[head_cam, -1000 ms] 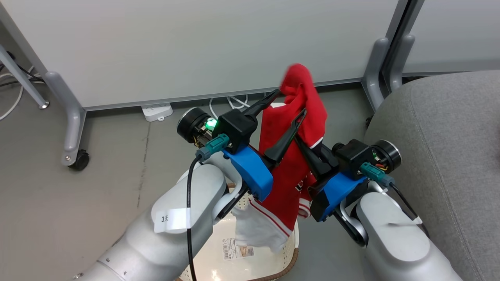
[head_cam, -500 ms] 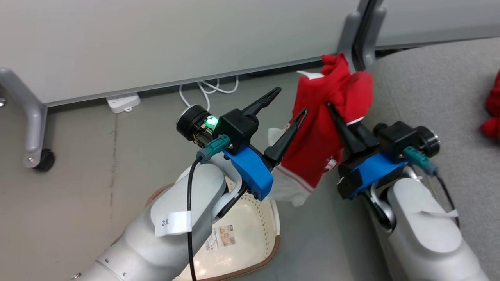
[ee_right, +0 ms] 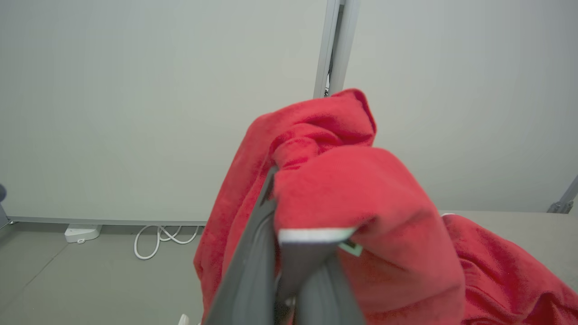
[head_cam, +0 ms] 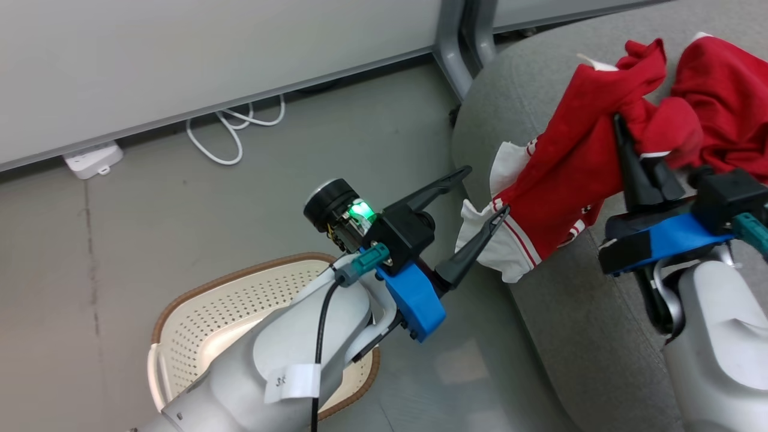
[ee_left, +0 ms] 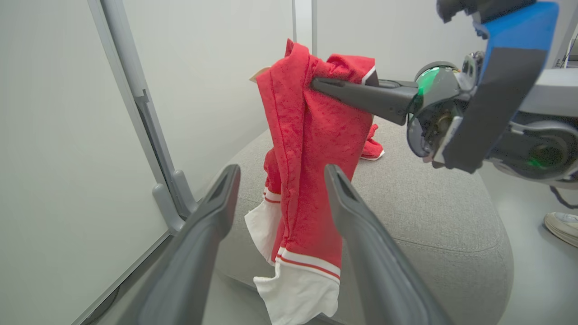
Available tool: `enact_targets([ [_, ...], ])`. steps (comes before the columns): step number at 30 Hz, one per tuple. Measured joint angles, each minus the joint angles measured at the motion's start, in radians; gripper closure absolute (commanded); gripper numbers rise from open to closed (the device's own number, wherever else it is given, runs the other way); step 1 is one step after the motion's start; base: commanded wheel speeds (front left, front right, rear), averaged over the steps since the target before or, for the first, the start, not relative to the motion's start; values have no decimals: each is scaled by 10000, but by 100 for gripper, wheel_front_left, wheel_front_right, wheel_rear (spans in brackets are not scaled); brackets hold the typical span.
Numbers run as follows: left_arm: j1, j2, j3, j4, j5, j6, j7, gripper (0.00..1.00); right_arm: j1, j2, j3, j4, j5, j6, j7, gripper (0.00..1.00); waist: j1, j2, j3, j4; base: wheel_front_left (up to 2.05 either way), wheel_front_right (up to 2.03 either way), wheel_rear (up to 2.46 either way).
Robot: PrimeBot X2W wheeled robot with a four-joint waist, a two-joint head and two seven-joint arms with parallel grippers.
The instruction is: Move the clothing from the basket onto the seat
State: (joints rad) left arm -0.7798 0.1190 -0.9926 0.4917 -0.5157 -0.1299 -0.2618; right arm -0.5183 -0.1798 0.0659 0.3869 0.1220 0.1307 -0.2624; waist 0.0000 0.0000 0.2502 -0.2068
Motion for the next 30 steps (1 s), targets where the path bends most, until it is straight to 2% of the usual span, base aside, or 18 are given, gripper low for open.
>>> enact_targets([
  [14,392,17,-780,-299,-33,0,0,0,1095,-140,-1680,-1064,-146,0,0,100,0,0,476,-916,0,0,0],
  [24,407,73,-681,-311,-15,0,0,0,1374,69,-1697,-1256,-234,0,0,100,0,0,540,-1074,0,0,0],
  [30,375,134,-380,-397,150,0,0,0,481,-142,-1547,-1678,-336,0,2,100,0,0,759,-1092,0,0,0],
])
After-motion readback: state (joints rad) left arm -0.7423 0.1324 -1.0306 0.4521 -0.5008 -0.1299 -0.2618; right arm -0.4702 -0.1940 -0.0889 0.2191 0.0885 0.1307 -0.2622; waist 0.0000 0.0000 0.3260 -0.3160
